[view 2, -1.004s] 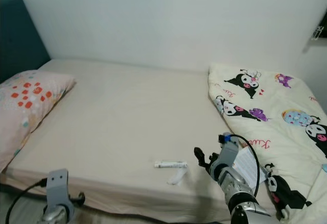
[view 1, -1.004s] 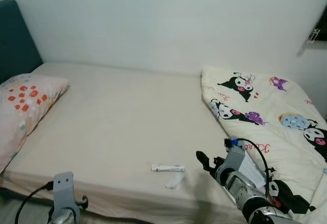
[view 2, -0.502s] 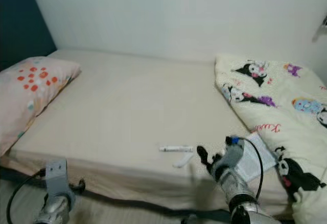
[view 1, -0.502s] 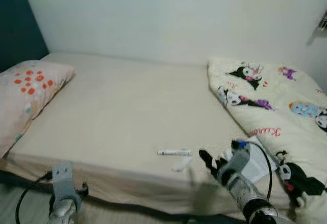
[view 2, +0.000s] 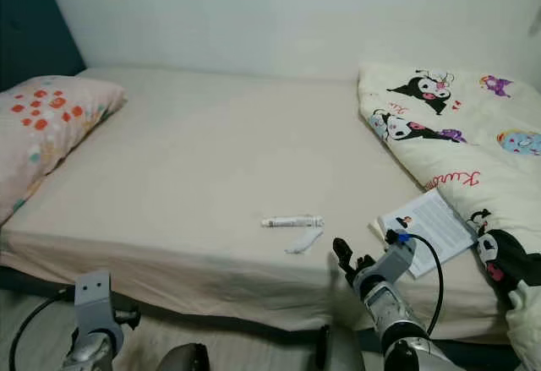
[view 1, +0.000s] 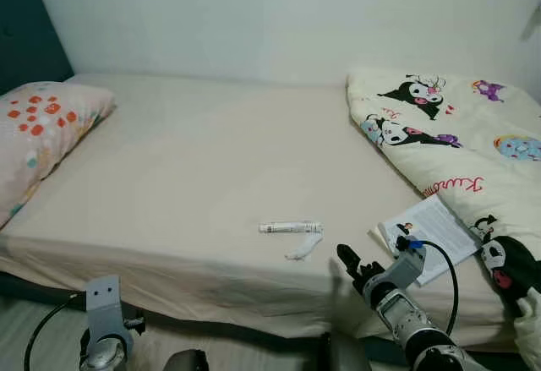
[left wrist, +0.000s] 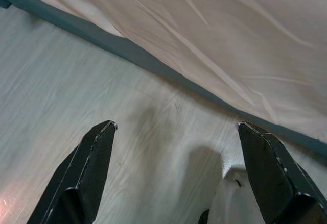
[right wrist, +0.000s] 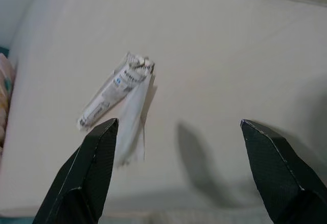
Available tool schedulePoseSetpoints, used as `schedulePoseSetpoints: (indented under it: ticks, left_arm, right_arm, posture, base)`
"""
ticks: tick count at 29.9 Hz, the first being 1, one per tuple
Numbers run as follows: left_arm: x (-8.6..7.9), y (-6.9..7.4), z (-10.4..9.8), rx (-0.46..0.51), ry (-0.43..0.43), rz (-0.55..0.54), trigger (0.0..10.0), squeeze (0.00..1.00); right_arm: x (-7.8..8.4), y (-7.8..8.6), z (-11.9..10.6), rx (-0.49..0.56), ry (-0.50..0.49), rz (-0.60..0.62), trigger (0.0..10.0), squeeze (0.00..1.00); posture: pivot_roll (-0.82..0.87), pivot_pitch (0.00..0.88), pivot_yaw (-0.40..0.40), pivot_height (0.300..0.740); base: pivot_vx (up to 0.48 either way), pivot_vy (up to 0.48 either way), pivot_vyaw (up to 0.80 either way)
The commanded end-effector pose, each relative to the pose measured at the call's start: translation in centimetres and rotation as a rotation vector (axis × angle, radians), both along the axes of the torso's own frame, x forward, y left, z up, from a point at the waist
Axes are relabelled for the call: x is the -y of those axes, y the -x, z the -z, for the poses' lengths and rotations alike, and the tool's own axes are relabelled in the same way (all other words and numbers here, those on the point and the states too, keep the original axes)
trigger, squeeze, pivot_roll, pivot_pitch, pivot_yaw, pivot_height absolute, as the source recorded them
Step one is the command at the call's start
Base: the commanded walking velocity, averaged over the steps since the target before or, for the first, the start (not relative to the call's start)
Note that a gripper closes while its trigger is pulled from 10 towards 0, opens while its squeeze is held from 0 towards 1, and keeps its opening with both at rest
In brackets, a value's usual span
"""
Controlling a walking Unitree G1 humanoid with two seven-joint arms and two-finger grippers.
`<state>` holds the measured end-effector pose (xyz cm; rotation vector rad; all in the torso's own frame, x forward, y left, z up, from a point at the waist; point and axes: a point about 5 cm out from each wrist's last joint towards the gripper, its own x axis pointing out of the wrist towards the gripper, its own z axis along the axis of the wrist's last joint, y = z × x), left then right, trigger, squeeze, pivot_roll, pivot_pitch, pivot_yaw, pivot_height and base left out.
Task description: Clean up the room
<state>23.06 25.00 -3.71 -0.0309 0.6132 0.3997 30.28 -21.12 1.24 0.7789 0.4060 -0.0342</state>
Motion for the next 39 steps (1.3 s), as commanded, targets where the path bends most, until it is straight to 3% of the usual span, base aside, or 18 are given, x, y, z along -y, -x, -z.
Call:
schedulePoseSetpoints:
  ticks: [1, 10, 15, 18, 27, 39]
  left_arm:
    - [-0.8, 0.5, 0.0, -0.009, -0.025, 0.005, 10.0, 0.00]
    - [-2.9, 2.0, -0.3, -0.015, -0.121, 0.127, 10.0, 0.00]
    - [-5.4, 4.1, -0.8, -0.011, -0.178, 0.155, 10.0, 0.00]
    - [-6.0, 4.8, -0.9, -0.006, -0.190, 0.161, 10.0, 0.00]
    - [-6.2, 6.1, -1.3, -0.004, -0.221, 0.250, 10.0, 0.00]
    - [-6.1, 7.3, -2.3, 0.019, -0.221, 0.330, 10.0, 0.00]
  right_arm:
    - [-0.4, -0.3, -0.2, 0.011, -0.034, 0.000, 10.0, 0.00]
    - [-2.0, -1.3, -1.1, 0.054, -0.082, -0.038, 10.0, 0.00]
    - [-3.3, -2.0, -1.8, 0.089, -0.118, -0.062, 10.0, 0.00]
    - [-3.6, -2.1, -1.9, 0.096, -0.121, -0.067, 10.0, 0.00]
    - [-5.3, -4.0, -4.0, 0.146, -0.137, -0.112, 10.0, 0.00]
    - [-6.4, -5.0, -4.5, 0.002, -0.010, -0.089, 10.0, 0.00]
  posture:
    - [0.01, 0.000, 0.002, 0.540]
    - [0.05, 0.000, 0.048, 0.495]
    - [0.11, 0.000, 0.072, 0.471]
    - [0.12, 0.014, 0.080, 0.471]
    - [0.14, 0.091, 0.088, 0.471]
    - [0.15, 0.176, 0.091, 0.471]
  base:
    - [0.000, 0.000, 0.00]
    - [0.000, 0.000, 0.00]
    - [0.000, 0.000, 0.00]
    - [0.000, 0.000, 0.00]
    - [0.000, 0.000, 0.00]
    - [0.000, 0.000, 0.00]
